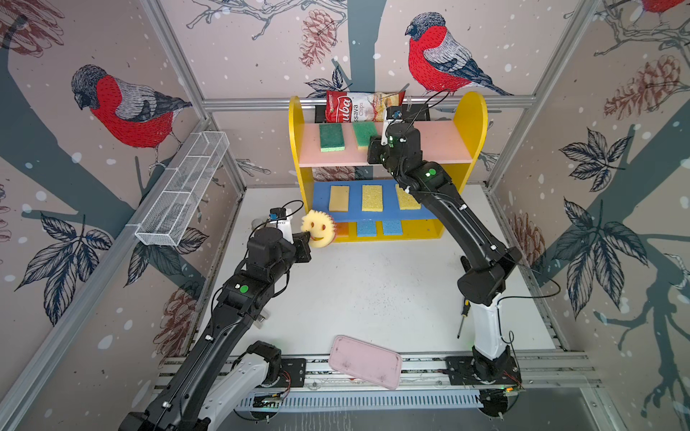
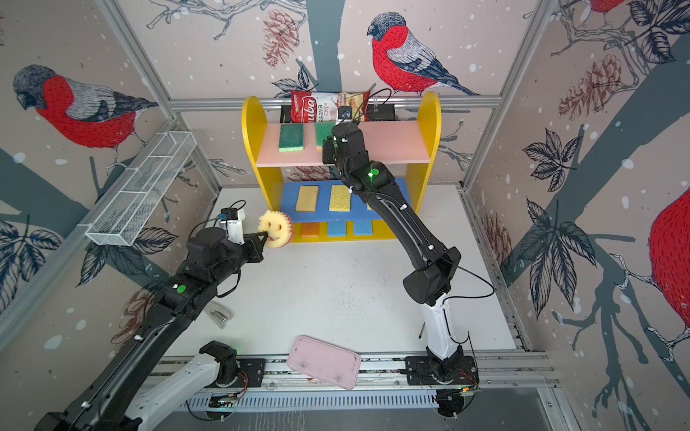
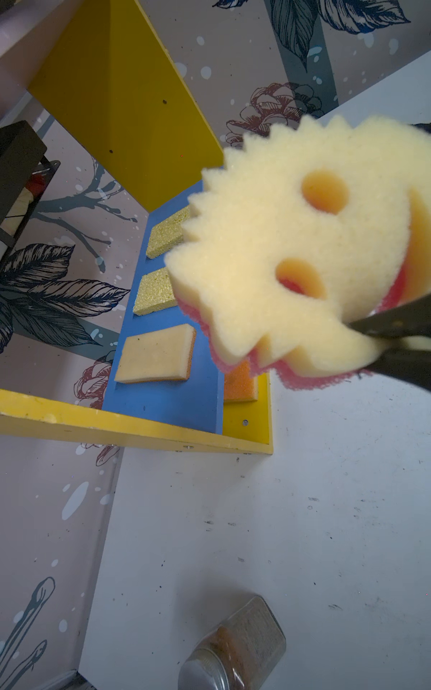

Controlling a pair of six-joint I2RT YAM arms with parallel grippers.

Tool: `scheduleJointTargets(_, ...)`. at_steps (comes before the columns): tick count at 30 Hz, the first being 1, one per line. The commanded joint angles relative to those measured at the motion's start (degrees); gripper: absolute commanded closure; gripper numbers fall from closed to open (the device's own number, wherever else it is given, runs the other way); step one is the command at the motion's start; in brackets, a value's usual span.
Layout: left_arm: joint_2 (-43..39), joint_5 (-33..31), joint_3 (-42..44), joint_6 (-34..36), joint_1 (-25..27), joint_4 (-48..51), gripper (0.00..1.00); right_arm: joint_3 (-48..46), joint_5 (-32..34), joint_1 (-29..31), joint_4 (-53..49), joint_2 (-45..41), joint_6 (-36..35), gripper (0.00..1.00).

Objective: Place and organize the cleaning sponges onto the shelf

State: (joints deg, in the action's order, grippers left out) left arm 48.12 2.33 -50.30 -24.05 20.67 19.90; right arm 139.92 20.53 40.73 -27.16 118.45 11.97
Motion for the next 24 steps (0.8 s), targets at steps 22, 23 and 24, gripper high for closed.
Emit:
scheduleJointTargets(22, 0.2, -0.8, -1.1, 0.2, 0.0, 0.0, 0.94, -9.6, 5.7, -0.3, 3.9, -8.1, 3.3, 0.87)
scheduleJointTargets(23, 0.2, -0.7, -1.2, 0.1, 0.0, 0.0, 0.94, -9.5, 5.2, -0.3, 3.8, -8.1, 3.6, 0.86)
scheduleJointTargets(24, 0.2, -0.7, -1.2, 0.1, 0.0, 0.0, 0.94, -9.5, 5.0, -0.2, 3.7, -8.1, 3.8, 0.84)
